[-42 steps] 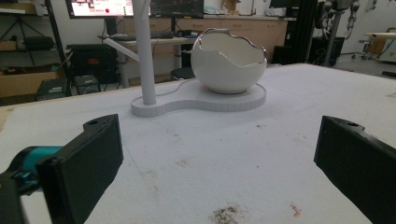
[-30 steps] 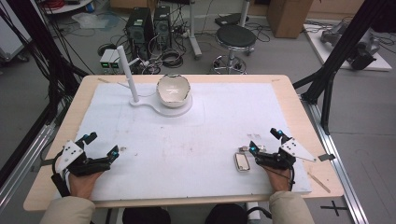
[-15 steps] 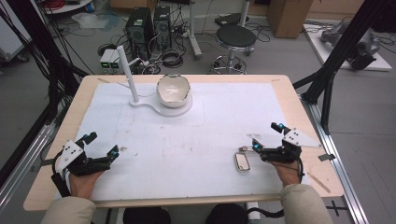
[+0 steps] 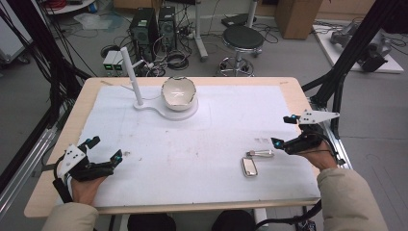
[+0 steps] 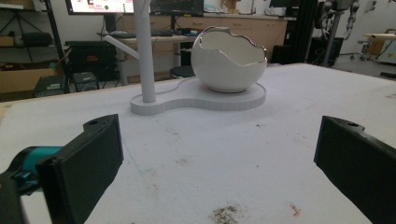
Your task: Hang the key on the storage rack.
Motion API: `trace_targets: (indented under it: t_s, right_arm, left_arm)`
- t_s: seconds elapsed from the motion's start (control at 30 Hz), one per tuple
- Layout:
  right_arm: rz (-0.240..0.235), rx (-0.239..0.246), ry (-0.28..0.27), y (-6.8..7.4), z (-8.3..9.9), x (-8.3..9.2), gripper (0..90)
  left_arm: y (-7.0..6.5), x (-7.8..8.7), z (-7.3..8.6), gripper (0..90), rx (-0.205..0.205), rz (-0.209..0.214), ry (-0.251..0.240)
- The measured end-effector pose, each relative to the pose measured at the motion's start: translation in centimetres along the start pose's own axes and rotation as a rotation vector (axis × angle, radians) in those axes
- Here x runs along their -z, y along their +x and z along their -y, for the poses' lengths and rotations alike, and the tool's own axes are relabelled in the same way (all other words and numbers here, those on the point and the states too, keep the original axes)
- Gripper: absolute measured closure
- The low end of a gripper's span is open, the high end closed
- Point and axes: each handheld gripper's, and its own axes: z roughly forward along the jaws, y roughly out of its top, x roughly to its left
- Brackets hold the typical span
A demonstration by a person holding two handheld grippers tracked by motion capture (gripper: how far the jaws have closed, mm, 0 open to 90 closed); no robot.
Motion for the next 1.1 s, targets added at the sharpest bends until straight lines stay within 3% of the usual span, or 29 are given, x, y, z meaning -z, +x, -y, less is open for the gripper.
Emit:
trace_targets:
  t_s: [0.07, 0.23, 0.37, 0.6, 0.87, 1.0, 1.1]
  right_arm:
    - [-0.018, 0.025, 0.055, -0.2, -0.2, -0.3, 0.7]
    - [-0.049, 0.066, 0.114, -0.6, -0.5, -0.9, 0.7]
    - [-0.074, 0.132, 0.248, -0.9, -0.5, -1.7, 0.7]
    - [-0.135, 0.197, 0.381, -0.6, 0.0, -3.8, 0.8]
    - [-0.172, 0.193, 0.462, -0.5, 0.5, -5.1, 0.8]
    - [-0.211, 0.18, 0.523, -0.4, 0.7, -5.8, 15.2]
    - [-0.225, 0.184, 0.552, -0.4, 0.9, -6.2, 20.9]
  left_arm:
    - [0.0, 0.0, 0.0, 1.7, 0.006, -0.001, -0.002]
    - [0.0, -0.1, 0.0, 1.7, 0.003, -0.001, 0.001]
    - [0.0, -0.1, 0.0, 1.7, 0.004, 0.001, 0.001]
    - [0.0, 0.0, 0.0, 1.7, 0.002, 0.001, -0.001]
    - [0.0, 0.1, 0.0, 1.7, 0.004, 0.001, -0.01]
    - [0.0, 0.1, 0.0, 1.7, 0.006, 0.001, -0.011]
    - [0.0, 0.1, 0.0, 1.7, -0.001, 0.004, -0.011]
